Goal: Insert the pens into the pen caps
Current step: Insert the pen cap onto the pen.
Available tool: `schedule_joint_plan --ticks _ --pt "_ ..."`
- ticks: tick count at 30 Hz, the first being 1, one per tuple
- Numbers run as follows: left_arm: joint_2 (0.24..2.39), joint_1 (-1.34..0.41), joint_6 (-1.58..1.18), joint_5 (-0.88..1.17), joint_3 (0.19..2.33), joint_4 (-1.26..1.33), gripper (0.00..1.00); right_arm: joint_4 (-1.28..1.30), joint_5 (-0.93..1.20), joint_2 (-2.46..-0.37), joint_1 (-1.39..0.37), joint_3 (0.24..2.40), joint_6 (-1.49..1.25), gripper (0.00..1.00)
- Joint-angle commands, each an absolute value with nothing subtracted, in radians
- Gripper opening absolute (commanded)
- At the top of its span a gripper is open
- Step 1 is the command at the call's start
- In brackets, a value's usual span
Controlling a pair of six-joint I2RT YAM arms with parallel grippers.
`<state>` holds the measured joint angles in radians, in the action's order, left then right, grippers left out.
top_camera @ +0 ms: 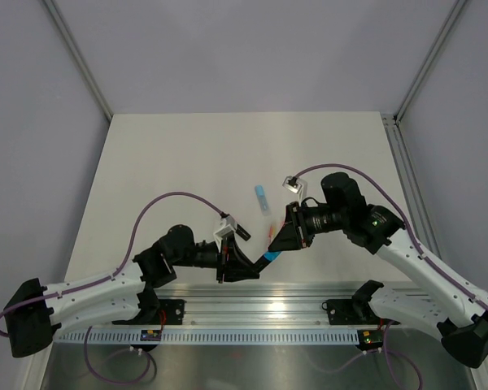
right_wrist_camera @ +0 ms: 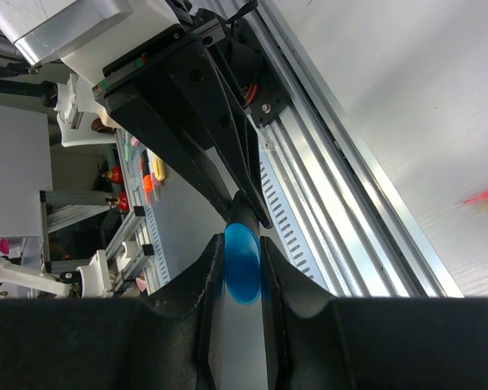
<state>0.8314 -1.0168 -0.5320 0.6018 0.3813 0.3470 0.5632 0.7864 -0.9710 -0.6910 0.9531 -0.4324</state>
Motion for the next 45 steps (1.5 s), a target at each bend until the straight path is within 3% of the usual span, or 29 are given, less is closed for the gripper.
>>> schedule_joint_plan --ticks 1,19,32,45 --pt "0.836 -1.019 -0.515 0.574 0.433 0.429 0.0 0.528 0.755 -0.946 -0.709 0.936 -0.451 0.04" --pt "0.867 -1.006 -0.555 0.627 0.474 0.526 0.0 0.391 0.706 -0.859 -0.81 0.818 -0.54 0.0" --pt "0.906 -0.888 -0.598 0.693 0.523 0.61 0.0 0.506 0.701 -0.857 -0.873 0.801 -0.535 0.0" --pt "1.063 -0.806 -0.633 0.742 0.644 0.724 0.0 0.477 0.468 -0.81 -0.991 0.755 -0.538 0.0"
